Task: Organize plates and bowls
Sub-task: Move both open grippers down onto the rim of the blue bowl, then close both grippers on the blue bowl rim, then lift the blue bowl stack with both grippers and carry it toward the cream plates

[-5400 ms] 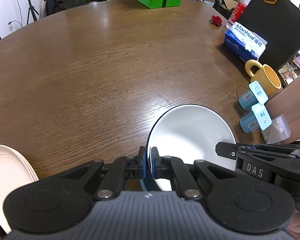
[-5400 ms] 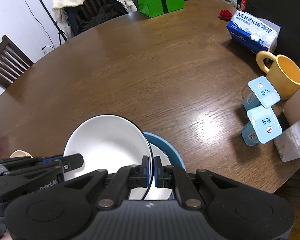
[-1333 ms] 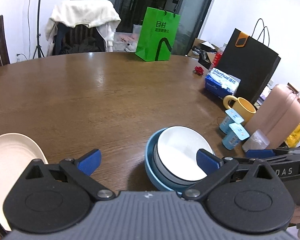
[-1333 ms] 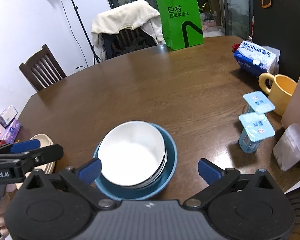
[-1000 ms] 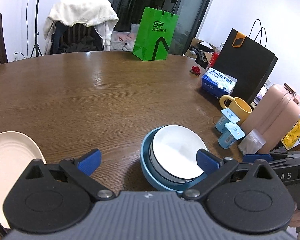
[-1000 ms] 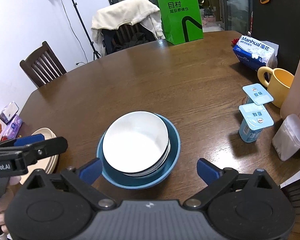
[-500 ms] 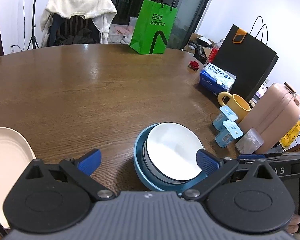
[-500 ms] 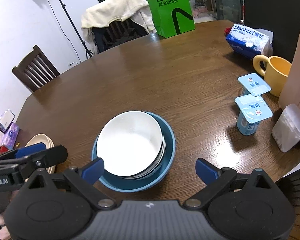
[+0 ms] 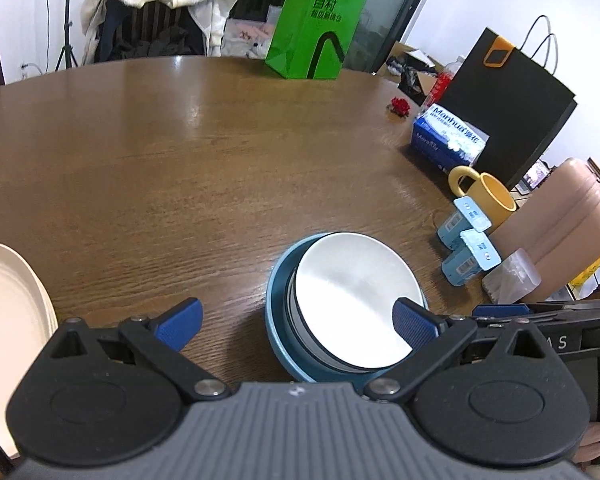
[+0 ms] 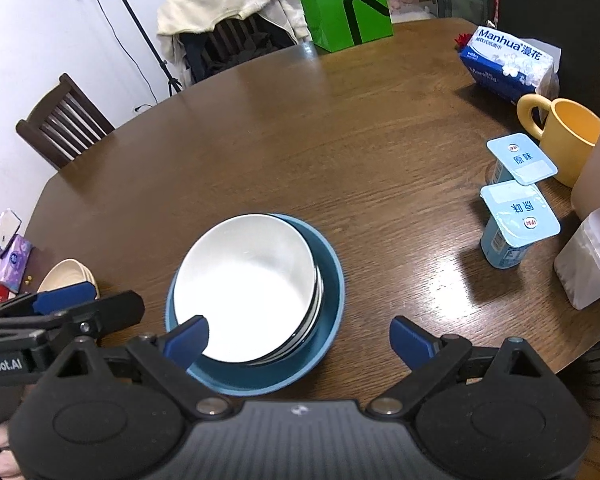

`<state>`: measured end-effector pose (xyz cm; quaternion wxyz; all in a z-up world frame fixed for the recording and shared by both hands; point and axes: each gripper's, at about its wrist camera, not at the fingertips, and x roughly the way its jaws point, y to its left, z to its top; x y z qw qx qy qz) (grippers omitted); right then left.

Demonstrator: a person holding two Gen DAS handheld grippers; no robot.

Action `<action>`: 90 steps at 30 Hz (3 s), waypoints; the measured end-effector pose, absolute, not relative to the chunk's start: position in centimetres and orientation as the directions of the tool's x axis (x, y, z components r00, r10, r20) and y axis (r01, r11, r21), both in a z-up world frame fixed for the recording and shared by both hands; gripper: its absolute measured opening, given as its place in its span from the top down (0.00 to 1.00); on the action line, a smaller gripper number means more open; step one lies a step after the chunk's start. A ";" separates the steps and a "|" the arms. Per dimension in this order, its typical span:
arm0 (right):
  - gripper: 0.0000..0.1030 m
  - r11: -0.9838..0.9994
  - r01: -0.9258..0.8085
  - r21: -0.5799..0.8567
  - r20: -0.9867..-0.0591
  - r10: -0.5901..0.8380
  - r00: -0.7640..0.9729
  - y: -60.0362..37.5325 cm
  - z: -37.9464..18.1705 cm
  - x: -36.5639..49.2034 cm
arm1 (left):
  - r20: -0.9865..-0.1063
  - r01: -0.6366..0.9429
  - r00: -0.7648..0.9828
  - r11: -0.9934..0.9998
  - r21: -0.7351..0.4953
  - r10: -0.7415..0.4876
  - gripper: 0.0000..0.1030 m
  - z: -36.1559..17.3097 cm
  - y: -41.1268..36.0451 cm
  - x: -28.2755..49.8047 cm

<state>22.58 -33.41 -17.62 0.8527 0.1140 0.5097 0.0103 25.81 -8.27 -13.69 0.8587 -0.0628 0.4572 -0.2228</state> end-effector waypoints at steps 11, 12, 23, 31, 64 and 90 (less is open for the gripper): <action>0.07 0.973 0.093 0.213 -0.897 0.157 0.414 -34.5 -19.5 25.1 | -0.812 0.270 0.407 0.904 -0.331 -0.419 0.00 -15.9 -9.3 28.3; 0.07 0.972 0.092 0.215 -0.899 0.160 0.407 -34.5 -19.7 25.3 | -0.817 0.263 0.399 0.906 -0.333 -0.416 0.00 -16.1 -9.3 28.5; 0.08 0.972 0.074 0.224 -0.921 0.187 0.342 -35.2 -21.9 27.8 | -0.853 0.204 0.339 0.917 -0.344 -0.396 0.00 -18.1 -9.8 30.2; 0.13 0.968 0.069 0.240 -0.929 0.208 0.306 -35.5 -23.3 28.9 | -0.870 0.177 0.301 0.920 -0.351 -0.390 0.02 -19.0 -9.8 30.8; 0.49 0.934 0.071 0.350 -0.916 0.326 0.233 -36.1 -26.6 31.2 | -0.879 0.126 0.178 0.896 -0.426 -0.443 0.49 -21.9 -10.5 32.3; 0.57 0.928 0.044 0.370 -0.905 0.350 0.240 -36.6 -26.4 31.2 | -0.878 0.159 0.183 0.894 -0.418 -0.443 0.55 -21.7 -11.3 32.2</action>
